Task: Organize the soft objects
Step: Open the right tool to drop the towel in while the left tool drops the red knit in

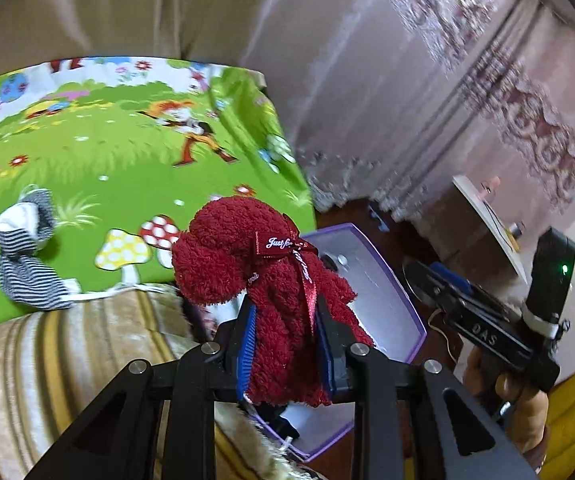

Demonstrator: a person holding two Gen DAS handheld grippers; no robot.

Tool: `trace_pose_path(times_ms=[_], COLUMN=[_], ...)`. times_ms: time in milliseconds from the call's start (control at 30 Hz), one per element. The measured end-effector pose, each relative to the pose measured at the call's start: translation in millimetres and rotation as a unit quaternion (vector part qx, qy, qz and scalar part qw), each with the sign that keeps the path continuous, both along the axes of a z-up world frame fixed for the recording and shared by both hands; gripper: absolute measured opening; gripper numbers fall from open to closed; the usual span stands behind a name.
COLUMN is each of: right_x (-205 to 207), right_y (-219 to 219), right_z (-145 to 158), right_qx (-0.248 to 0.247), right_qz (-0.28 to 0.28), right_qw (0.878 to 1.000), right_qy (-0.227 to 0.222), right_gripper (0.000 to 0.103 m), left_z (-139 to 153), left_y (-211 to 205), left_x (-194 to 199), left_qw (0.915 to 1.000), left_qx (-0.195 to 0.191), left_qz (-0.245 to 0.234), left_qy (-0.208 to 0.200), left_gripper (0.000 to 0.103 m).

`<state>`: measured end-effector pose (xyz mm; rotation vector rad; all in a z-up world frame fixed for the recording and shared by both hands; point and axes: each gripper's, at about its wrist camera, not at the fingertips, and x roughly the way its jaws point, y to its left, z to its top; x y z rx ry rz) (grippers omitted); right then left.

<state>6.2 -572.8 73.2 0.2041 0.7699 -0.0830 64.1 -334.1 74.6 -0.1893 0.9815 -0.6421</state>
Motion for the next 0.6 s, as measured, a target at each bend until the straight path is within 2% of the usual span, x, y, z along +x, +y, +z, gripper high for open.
trace_pose_path(times_ms=[200, 233, 300, 367, 433, 600], right_x=[-6, -7, -8, -8, -8, -7], right_y=[-13, -16, -17, -18, -17, -14], right_z=[-2, -3, -3, -4, -5, -6], right_qx=[0.004, 0.005, 0.006, 0.007, 0.009, 0.009], right_qz=[-0.016, -0.018, -0.022, -0.022, -0.02, -0.014], right_qw=[1.0, 1.0, 1.0, 1.0, 1.0, 1.0], right_qy=[-0.003, -0.003, -0.003, -0.002, -0.001, 0.0], right_gripper=[0.069, 0.069, 0.069, 0.069, 0.069, 0.069], left_z=[-6, -9, -21, -35, -41, -34], left_y=[-23, -28, -40, -46, -45, -40], left_x=[-12, -14, -16, -15, -14, -16], left_qw=[0.9988, 0.9981, 0.995, 0.9929, 0.9919, 0.9936], left_qx=[0.001, 0.002, 0.013, 0.036, 0.04, 0.035], left_qz=[-0.048, -0.059, -0.088, -0.09, -0.086, -0.08], left_qy=[0.011, 0.017, 0.044, 0.069, 0.085, 0.072], left_gripper=[0.033, 0.037, 0.061, 0.062, 0.062, 0.062])
